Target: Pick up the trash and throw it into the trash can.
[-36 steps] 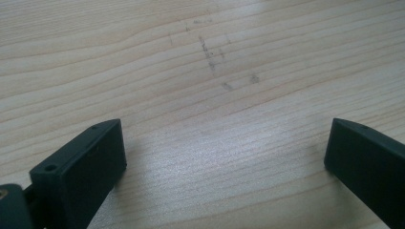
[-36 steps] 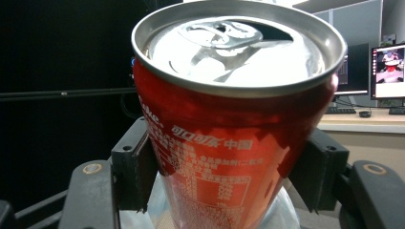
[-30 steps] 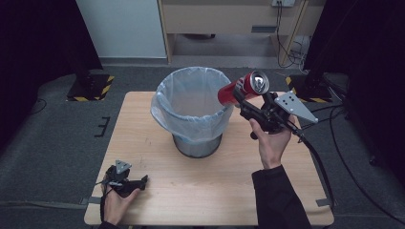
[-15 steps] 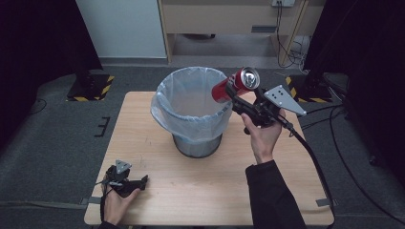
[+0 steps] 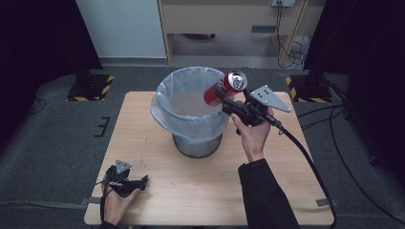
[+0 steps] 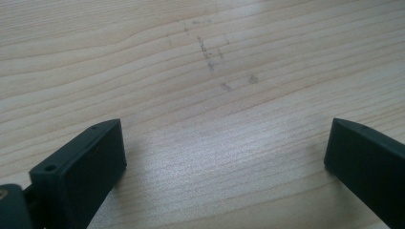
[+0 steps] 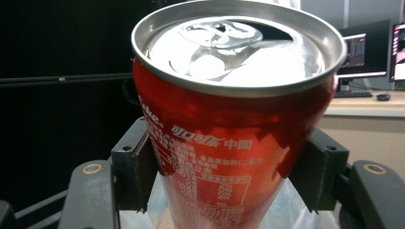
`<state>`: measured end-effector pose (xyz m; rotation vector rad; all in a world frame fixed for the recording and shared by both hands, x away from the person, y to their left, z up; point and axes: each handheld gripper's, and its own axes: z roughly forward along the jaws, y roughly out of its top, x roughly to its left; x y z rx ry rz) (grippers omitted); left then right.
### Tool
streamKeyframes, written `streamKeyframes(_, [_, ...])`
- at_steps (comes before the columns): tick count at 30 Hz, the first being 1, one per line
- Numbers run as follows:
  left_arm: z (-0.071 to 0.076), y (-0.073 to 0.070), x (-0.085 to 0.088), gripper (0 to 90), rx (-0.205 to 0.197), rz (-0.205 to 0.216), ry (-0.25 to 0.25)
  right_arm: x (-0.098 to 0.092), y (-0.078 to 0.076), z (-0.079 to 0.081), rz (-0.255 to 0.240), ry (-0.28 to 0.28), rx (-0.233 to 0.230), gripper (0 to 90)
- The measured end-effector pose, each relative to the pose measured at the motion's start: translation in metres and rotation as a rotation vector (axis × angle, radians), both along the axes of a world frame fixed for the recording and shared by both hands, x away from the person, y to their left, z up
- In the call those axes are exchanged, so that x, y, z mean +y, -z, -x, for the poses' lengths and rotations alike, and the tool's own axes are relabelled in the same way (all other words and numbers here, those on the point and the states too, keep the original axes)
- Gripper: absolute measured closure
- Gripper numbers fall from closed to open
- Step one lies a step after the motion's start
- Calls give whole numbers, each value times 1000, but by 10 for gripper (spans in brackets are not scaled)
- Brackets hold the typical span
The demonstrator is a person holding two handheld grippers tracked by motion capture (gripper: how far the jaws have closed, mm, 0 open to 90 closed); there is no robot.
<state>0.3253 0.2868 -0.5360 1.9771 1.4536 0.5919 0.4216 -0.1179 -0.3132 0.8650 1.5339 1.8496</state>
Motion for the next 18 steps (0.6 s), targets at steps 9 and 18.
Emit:
streamKeyframes(9, [0, 0, 0, 0, 0, 0, 0, 9, 13, -6, 60, -10, 51, 337])
streamKeyframes(18, [0, 0, 0, 0, 0, 0, 0, 17, 25, -11, 120, -49, 116, 334])
